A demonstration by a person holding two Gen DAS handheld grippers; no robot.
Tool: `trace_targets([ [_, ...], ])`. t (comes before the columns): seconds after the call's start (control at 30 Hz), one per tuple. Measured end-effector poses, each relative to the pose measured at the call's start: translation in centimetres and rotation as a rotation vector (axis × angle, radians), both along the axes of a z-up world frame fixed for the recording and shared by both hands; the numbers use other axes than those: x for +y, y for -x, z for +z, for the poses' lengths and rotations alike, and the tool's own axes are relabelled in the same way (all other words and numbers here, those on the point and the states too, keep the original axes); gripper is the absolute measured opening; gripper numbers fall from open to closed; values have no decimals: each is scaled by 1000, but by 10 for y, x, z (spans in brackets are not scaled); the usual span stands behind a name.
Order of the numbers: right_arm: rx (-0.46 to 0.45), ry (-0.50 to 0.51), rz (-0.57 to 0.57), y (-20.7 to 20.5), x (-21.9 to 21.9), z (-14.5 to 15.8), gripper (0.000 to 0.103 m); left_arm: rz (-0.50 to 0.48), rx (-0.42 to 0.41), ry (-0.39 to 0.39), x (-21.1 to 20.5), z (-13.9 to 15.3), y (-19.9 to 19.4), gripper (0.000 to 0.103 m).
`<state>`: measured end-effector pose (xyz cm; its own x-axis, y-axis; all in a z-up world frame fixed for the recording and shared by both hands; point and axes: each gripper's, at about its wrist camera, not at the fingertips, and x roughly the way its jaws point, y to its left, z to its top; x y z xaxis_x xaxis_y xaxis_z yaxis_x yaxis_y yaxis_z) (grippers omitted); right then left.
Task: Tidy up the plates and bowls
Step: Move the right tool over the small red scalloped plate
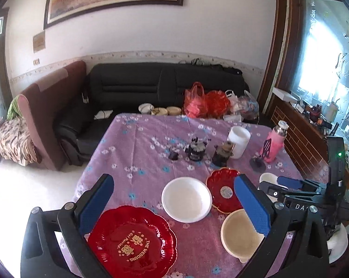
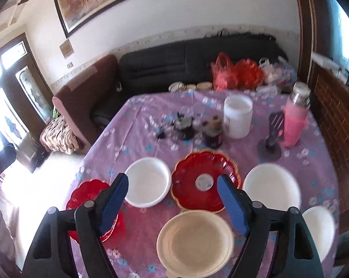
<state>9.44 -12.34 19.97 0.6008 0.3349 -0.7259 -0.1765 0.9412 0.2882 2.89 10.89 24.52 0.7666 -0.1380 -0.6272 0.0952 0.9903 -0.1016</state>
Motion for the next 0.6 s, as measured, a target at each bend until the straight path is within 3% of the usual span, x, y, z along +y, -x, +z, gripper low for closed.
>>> trace_targets([
  [0.13,162,-111,33,-29,14,-75,67,5,138,17,-3,-62,-54,101],
  [0.27,276,-241,64,-48,29,-127,66,-10,327,93,2,-119,-106,67],
  [0.33,320,-268,68,-55,39,-141,66,-3,402,139,6,-144,-127,65],
  [0.43,379,-308,74,-67,55,-155,66,24,449,160,11,-166,-147,65],
  [0.6,413,-302,64,-76,67,-164,66,33,463,204,22,-167,-150,65],
])
